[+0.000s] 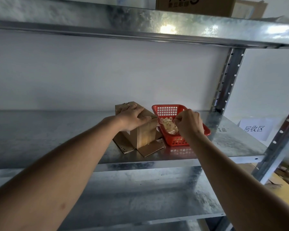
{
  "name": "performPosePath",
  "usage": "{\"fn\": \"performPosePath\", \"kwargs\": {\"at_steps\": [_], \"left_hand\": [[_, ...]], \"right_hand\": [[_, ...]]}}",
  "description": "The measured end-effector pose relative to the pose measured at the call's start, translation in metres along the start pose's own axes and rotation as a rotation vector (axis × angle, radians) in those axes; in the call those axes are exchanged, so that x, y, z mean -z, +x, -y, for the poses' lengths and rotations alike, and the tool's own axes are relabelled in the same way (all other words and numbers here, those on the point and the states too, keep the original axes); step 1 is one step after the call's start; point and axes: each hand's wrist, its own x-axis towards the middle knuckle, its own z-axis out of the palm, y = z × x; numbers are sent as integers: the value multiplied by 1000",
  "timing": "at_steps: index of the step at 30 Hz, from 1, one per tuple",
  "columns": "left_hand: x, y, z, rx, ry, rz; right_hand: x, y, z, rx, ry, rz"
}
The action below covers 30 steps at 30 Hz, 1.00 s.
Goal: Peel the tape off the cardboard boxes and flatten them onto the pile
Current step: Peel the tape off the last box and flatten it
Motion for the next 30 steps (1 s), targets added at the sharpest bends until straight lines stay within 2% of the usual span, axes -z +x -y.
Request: {"fn": "performPosePath", "kwargs": {"at_steps": [5,11,17,22,27,30], "left_hand": [[-2,2,0,9,47,6],[6,-1,5,20,52,-25],[17,-20,10,25,228,-118],[27,-47,21,85,265,-168],[36,-75,53,188,212,-223],[44,-87,81,247,74,-211]], "right_hand": [[2,0,12,190,37,11],[-3,-9,37,448,217,30],[-11,-13,53,391,190,186],[-11,-20,69,510,256,260],[-13,-17,98,523,197,341],[-19,-17,115,463,257,368]]}}
